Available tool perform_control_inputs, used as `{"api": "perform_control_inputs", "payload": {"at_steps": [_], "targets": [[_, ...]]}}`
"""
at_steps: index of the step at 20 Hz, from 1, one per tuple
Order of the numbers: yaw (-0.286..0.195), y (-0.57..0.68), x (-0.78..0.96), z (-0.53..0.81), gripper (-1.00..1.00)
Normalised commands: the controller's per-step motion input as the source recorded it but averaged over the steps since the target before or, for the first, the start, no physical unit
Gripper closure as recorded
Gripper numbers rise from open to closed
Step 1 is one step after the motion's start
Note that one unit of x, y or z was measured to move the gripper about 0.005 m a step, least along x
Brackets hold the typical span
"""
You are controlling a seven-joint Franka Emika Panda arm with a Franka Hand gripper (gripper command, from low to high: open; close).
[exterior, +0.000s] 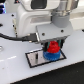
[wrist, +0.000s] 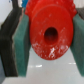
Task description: Insert the blue gear onto the right peg, followed by the red gear
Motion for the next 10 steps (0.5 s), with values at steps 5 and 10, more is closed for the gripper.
{"api": "perform_control_inputs", "payload": {"at_steps": [5,10], "targets": [[0.0,0.0,0.13,0.25,1.0],[0.0,0.0,0.06,0.22,1.0]]}}
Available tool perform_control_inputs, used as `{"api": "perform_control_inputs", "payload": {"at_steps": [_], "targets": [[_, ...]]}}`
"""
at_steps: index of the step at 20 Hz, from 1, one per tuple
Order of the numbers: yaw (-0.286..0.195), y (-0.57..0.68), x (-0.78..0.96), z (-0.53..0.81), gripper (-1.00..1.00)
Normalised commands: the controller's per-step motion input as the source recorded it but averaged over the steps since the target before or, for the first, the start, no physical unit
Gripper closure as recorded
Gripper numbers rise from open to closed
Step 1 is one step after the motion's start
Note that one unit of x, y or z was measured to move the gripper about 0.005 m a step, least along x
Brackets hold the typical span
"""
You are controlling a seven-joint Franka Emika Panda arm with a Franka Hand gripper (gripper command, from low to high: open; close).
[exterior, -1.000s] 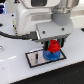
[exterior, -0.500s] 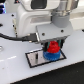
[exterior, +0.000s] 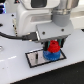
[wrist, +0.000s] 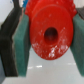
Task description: Insert the blue gear onto the right peg, followed by the red gear
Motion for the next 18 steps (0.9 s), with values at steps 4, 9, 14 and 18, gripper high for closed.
{"api": "perform_control_inputs", "payload": {"at_steps": [4,9,14,18], "targets": [[0.0,-0.02,0.11,0.06,1.0],[0.0,-0.04,0.14,-0.04,1.0],[0.0,-0.05,0.18,-0.13,1.0],[0.0,0.0,0.2,-0.1,1.0]]}}
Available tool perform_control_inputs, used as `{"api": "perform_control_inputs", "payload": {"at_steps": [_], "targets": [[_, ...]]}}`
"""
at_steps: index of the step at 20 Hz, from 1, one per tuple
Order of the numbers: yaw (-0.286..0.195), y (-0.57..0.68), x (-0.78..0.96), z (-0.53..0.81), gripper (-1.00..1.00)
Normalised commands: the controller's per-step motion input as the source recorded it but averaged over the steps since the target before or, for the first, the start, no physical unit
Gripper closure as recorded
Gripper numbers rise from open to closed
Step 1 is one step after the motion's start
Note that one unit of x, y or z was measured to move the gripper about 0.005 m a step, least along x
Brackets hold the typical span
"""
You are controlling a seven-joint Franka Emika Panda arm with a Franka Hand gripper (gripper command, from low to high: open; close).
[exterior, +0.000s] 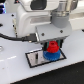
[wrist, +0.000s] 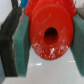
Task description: Insert the blue gear onto the right peg, followed by the red gear
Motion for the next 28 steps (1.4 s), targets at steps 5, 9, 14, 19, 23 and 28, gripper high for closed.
{"api": "perform_control_inputs", "payload": {"at_steps": [5,9,14,19,23,28], "targets": [[0.0,0.09,0.24,0.26,1.0],[0.0,0.05,0.23,0.24,1.0],[0.0,0.01,0.2,0.16,1.0],[0.0,-0.03,0.19,0.12,1.0],[0.0,-0.01,0.19,0.16,1.0],[0.0,-0.03,0.18,0.13,1.0]]}}
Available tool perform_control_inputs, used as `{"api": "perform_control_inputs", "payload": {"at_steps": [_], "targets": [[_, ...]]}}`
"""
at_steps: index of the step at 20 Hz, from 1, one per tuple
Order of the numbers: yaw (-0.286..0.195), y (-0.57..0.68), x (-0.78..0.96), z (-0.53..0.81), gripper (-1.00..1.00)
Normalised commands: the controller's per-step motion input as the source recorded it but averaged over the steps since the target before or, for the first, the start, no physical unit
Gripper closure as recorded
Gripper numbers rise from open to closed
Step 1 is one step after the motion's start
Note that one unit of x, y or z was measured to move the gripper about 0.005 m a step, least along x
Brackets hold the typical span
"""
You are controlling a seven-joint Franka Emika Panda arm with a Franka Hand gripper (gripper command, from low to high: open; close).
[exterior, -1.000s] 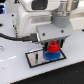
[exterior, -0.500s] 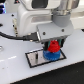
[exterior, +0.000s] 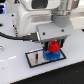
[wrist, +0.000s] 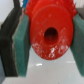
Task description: Insert the blue gear onto the right peg, followed by the red gear
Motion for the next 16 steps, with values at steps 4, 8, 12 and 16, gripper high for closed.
{"api": "perform_control_inputs", "payload": {"at_steps": [4,8,12,16], "targets": [[0.0,-0.01,0.12,0.04,1.0],[0.0,0.0,0.02,-0.23,1.0],[0.0,0.0,0.14,-0.1,1.0],[0.0,0.01,0.18,0.04,1.0]]}}
